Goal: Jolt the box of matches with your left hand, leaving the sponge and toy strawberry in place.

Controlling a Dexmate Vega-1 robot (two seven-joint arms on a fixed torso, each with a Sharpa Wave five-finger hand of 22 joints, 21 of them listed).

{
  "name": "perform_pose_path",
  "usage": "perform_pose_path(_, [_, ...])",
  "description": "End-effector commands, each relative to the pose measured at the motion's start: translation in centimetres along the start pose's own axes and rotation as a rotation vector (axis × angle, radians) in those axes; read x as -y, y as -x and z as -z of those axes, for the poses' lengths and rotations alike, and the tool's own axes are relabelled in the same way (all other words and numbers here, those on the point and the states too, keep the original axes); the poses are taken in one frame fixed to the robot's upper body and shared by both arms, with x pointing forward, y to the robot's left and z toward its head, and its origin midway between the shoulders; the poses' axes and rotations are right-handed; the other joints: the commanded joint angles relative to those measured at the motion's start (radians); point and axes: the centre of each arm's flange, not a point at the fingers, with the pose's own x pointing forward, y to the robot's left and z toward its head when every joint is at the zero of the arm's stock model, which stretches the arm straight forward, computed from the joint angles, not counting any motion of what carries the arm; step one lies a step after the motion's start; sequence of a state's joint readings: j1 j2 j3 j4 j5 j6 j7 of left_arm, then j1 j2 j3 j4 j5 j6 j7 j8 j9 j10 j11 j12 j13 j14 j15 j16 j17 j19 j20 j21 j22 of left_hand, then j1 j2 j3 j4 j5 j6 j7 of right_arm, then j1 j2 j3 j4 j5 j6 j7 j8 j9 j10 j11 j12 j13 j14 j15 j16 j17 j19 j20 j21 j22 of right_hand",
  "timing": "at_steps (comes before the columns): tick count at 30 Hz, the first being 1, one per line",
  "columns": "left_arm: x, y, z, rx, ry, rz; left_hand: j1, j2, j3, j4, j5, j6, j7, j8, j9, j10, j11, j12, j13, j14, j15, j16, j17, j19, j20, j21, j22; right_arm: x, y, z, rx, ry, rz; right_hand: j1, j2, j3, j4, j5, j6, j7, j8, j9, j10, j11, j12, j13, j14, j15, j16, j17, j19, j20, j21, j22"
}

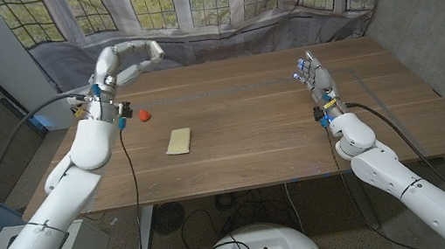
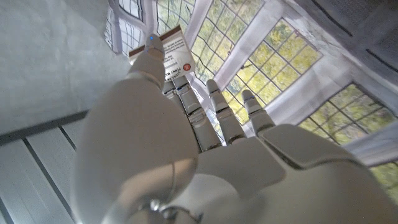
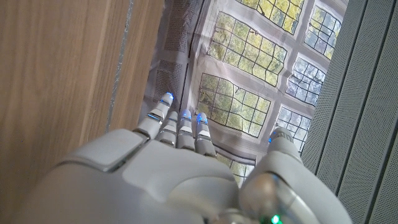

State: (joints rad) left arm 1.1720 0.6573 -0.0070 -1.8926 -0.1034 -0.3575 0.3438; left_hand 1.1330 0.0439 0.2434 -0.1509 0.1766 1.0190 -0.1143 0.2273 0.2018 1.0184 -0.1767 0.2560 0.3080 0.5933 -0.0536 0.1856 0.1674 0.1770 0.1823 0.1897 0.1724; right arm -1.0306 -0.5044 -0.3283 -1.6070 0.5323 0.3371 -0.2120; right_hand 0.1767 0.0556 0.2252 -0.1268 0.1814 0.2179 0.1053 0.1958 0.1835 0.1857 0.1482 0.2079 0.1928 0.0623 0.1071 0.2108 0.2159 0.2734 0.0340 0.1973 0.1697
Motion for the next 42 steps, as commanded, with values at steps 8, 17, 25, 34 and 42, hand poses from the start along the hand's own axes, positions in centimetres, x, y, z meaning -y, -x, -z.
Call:
perform_pose_path(8, [-8.0,12.1,6.0,-0.251,0.204,-0.733,-0.020,0.025,0.009,0.009,0.004,0.033,-0.023,-0.003,0.006,0.056,-0.046,-0.003,0.048,0.013,-0.106,0.004,0.003,0.023,-0.009,0.013,0.003,-0.4,-1.0,0.5,-0.020,-0.003,-0.026,0.005,0.006,-0.002,0.001,0.003,0.009,0.000,-0.001,0.003,0.009,0.004,-0.003,0.006,0.007,0.002,0.000,0.002,0.011,0.000,-0.001,0.004])
perform_pose_path(17, [-6.9,10.7,4.2,-0.189,-0.016,-0.739,-0.016,0.026,0.015,0.003,0.003,0.048,-0.029,0.003,0.005,0.067,-0.048,0.002,0.054,0.031,-0.113,0.007,0.004,0.037,-0.022,0.015,0.003,-0.2,-0.7,0.5,-0.026,0.001,-0.017,0.004,0.006,-0.002,0.001,0.003,0.009,0.000,-0.001,0.003,0.009,0.004,-0.004,0.006,0.008,0.003,0.000,0.002,0.011,0.000,-0.001,0.004])
perform_pose_path(25, [-5.0,6.6,-1.0,-0.128,-0.542,-0.500,-0.017,0.013,0.013,-0.001,0.002,0.048,-0.036,0.002,0.006,0.066,-0.047,-0.005,0.052,0.023,-0.115,0.000,0.002,0.015,-0.018,0.006,0.004,0.2,0.2,0.2,-0.022,0.008,0.004,0.003,0.006,-0.002,0.002,0.003,0.009,0.000,-0.001,0.003,0.009,0.003,-0.004,0.006,0.008,0.003,0.000,0.003,0.011,0.000,-0.001,0.004])
perform_pose_path(34, [-2.5,3.7,-3.6,-0.075,-0.877,-0.335,-0.020,0.011,0.014,0.000,0.004,0.044,-0.042,-0.001,0.006,0.064,-0.047,-0.010,0.049,0.018,-0.118,-0.003,0.002,0.010,-0.016,0.004,0.003,0.3,0.7,0.0,-0.016,0.009,0.016,0.004,0.007,-0.001,0.001,0.003,0.009,0.001,-0.001,0.003,0.009,0.004,-0.004,0.006,0.009,0.003,0.000,0.003,0.011,0.000,-0.001,0.004])
perform_pose_path(42, [-0.3,2.3,-4.5,-0.079,-1.090,-0.188,-0.020,0.005,0.015,-0.002,0.006,0.040,-0.050,-0.003,0.006,0.062,-0.047,-0.015,0.047,0.009,-0.123,-0.007,0.001,-0.001,-0.021,0.000,0.003,0.1,0.7,0.0,-0.010,0.005,0.015,0.004,0.007,-0.001,0.001,0.003,0.009,0.000,-0.001,0.003,0.009,0.003,-0.004,0.006,0.009,0.001,0.000,0.003,0.011,0.000,-0.001,0.004])
